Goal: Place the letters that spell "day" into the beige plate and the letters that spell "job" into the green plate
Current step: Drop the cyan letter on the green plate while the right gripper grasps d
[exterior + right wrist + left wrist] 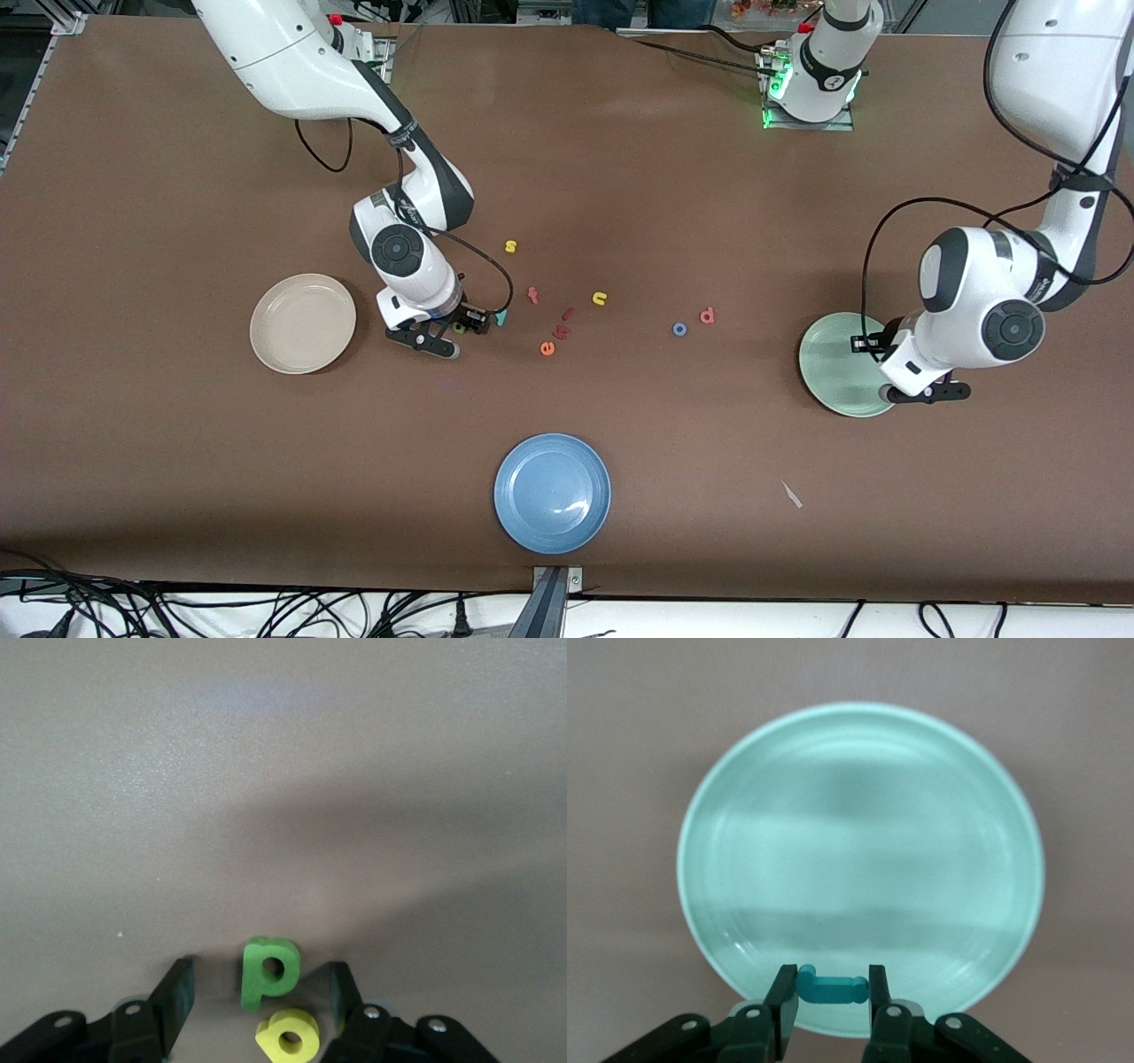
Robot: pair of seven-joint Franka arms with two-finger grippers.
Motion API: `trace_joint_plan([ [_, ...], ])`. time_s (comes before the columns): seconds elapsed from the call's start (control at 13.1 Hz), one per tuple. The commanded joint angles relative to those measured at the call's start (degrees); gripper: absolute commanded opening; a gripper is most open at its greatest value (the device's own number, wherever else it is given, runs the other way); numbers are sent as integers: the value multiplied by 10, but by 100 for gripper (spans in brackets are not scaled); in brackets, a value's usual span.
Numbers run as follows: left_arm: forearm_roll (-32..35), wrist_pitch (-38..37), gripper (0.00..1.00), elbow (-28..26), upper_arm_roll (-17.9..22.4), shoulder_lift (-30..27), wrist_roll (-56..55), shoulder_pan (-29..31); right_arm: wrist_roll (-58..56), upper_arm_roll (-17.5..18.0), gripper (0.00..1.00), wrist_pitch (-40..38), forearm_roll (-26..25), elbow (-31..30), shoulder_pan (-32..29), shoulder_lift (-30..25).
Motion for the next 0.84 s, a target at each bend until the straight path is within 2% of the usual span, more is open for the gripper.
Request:
trace_joint_plan([
  [0.0, -4, -1, 70, 4, -7, 11, 14, 9, 7, 4, 46, 11, -11, -6, -3, 0],
  [0.08, -5, -2, 100, 7, -7, 7, 12, 8, 5, 4, 37, 11, -11, -6, -3, 0],
  [0.23, -8, -11, 100, 16, -13, -15, 3, 7, 0, 4, 16, 9, -10, -6, -4, -1],
  [0.3, -30, -22, 100, 18, -30, -32, -6, 6, -3, 3, 9, 8, -10, -5, -4, -3],
  [0.38, -55, -36, 100, 18, -47, -46, -33, 5, -16, 1, 8, 4, -10, -4, -5, -8],
  [0.61, -60, -38, 100, 16, -126, -48, -142, -1, -72, -1, 6, -56, -9, 3, -32, -41],
  [0.76, -59, 7, 100, -10, -140, -45, -170, -27, -175, -1, 6, -114, -1, 4, -77, -78],
])
